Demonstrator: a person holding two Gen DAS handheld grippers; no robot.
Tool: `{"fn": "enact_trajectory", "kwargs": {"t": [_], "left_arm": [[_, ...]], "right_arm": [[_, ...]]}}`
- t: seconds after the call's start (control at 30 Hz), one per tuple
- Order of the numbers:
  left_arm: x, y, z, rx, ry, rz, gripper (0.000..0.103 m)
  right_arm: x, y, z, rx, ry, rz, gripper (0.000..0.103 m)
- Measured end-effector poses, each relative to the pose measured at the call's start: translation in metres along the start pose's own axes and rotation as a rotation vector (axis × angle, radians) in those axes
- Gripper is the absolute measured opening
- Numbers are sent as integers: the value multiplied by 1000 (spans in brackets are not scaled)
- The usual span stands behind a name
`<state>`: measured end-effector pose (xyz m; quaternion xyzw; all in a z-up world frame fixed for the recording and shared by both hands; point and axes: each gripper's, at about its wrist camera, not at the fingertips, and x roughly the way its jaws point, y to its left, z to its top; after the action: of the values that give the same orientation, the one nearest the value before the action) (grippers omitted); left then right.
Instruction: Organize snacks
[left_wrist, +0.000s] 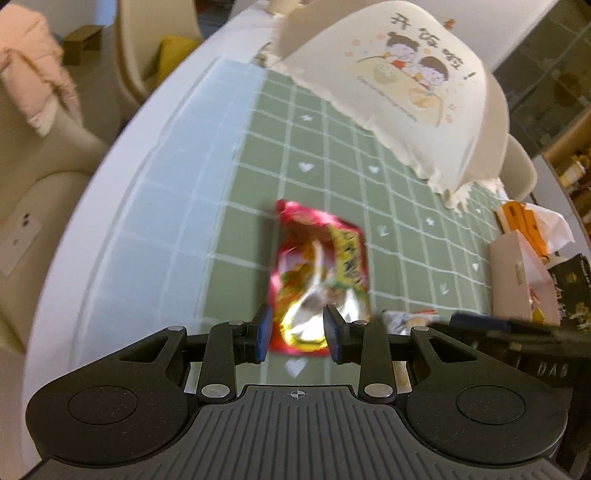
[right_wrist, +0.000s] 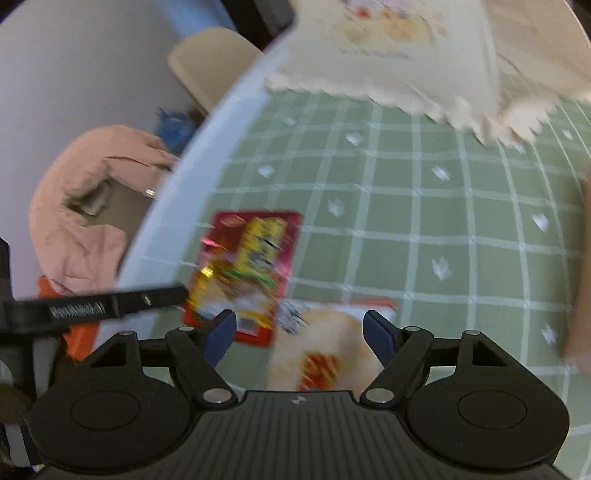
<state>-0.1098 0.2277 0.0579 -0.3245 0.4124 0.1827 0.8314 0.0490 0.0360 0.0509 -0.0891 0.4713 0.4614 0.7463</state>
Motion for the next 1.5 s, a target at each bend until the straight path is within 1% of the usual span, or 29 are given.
{"fn": "enact_trajectory", "kwargs": {"t": [0.1, 0.13, 0.17, 0.2, 0.27, 0.37, 0.43, 0.47, 0.53, 0.63, 0.67, 0.77, 0.83, 0.93, 1.0, 1.07, 1.1, 1.13, 1.17, 1.2, 1.27, 1.33, 1.5], "left_arm": [[-12, 10, -7, 0, -6, 40, 34], [-15, 12, -9, 1, -8, 53, 34], [-18, 16, -12, 0, -11, 68, 34], [-21, 19, -13, -1, -15, 76, 34], [-26, 25, -18, -9, -24, 92, 34], [-34, 31, -27, -8, -22, 113, 34], [-40, 34, -34, -1, -18, 123, 34], [-42, 36, -36, -1, -17, 127, 34], [-44, 38, -40, -12, -17, 130, 34], [-46, 39, -43, -18, -21, 126, 34], [-46, 38, -44, -15, -23, 126, 34], [-47, 35, -45, -7, -26, 122, 34], [-47, 32, -46, -3, -27, 114, 34], [-47, 28, -44, 9, -29, 108, 34], [-46, 25, -42, 18, -29, 104, 34], [-45, 22, -41, 32, -27, 100, 34], [-45, 20, -40, 39, -26, 97, 34], [-44, 17, -39, 46, -24, 93, 34], [-43, 15, -38, 54, -22, 88, 34], [-42, 11, -37, 62, -19, 80, 34], [-39, 4, -36, 77, -12, 56, 34], [-35, -4, -36, 86, 1, 33, 34], [-18, -29, -38, 120, 52, -29, 34]], "right_arm": [[12, 21, 6, -90, -19, -67, 79], [17, 28, 8, -117, -22, -75, 80], [25, 35, 10, -135, -17, -80, 83], [32, 39, 12, -140, -2, -78, 83], [52, 47, 20, -118, 35, -52, 83], [79, 55, 27, -40, 86, -30, 83], [86, 62, 26, -14, 77, -45, 91], [90, 68, 28, -17, 83, -67, 94], [98, 79, 29, -55, 97, -116, 98], [112, 95, 27, -156, 125, -241, 103], [113, 98, 25, -176, 127, -262, 103], [111, 95, 26, -147, 134, -265, 103], [110, 95, 26, -162, 143, -264, 103], [110, 93, 28, -200, 153, -236, 103], [105, 90, 31, -223, 131, -218, 92], [95, 80, 38, -209, 125, -205, 65], [91, 74, 43, -185, 130, -196, 58], [86, 67, 47, -165, 128, -192, 48], [80, 59, 51, -146, 124, -196, 42], [73, 50, 54, -122, 114, -203, 40], [55, 35, 56, -83, 93, -197, 24], [36, 21, 54, -57, 78, -194, 20], [-9, -8, 23, -30, 63, -229, 18]]}}
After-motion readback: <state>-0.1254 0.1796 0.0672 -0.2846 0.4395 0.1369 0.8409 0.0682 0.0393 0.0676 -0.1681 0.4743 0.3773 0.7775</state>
